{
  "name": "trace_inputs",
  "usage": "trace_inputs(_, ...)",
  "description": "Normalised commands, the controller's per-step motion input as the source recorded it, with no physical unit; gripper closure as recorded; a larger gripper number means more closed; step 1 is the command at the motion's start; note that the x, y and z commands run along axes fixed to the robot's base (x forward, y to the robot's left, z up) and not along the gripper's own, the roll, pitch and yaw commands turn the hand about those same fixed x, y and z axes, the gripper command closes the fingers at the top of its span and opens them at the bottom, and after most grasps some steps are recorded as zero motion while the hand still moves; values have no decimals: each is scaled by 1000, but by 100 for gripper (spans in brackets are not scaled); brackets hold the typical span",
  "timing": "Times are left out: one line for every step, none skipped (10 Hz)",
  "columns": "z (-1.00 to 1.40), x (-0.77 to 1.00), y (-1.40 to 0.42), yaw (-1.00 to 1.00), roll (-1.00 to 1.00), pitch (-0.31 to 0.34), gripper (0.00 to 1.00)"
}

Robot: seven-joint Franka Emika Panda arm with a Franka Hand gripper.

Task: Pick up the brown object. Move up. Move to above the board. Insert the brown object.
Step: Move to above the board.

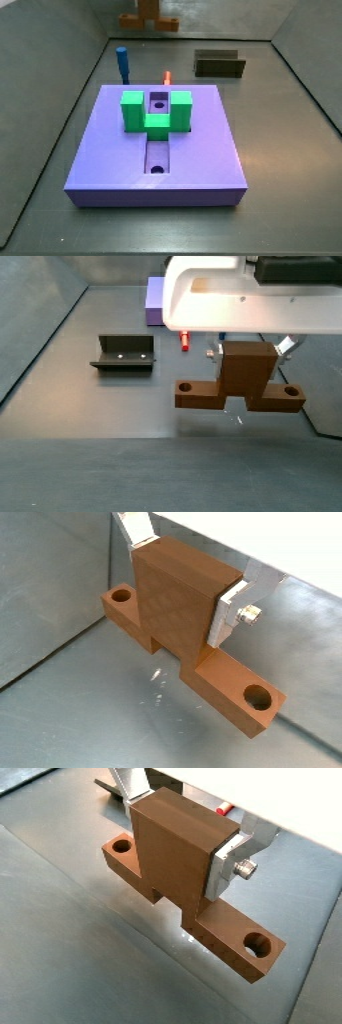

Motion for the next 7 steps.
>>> trace_inputs(1400,-24,-11,-2,-26,23,100)
trace_inputs(1400,-51,-17,-5,2,28,100)
trace_inputs(1400,-19,-12,4,22,12,100)
trace_inputs(1400,30,3,1,-5,40,100)
trace_inputs(851,12,-1,-6,-8,83,100)
trace_inputs(431,8,-4,1,7,67,100)
trace_inputs(167,31,8,2,3,44,100)
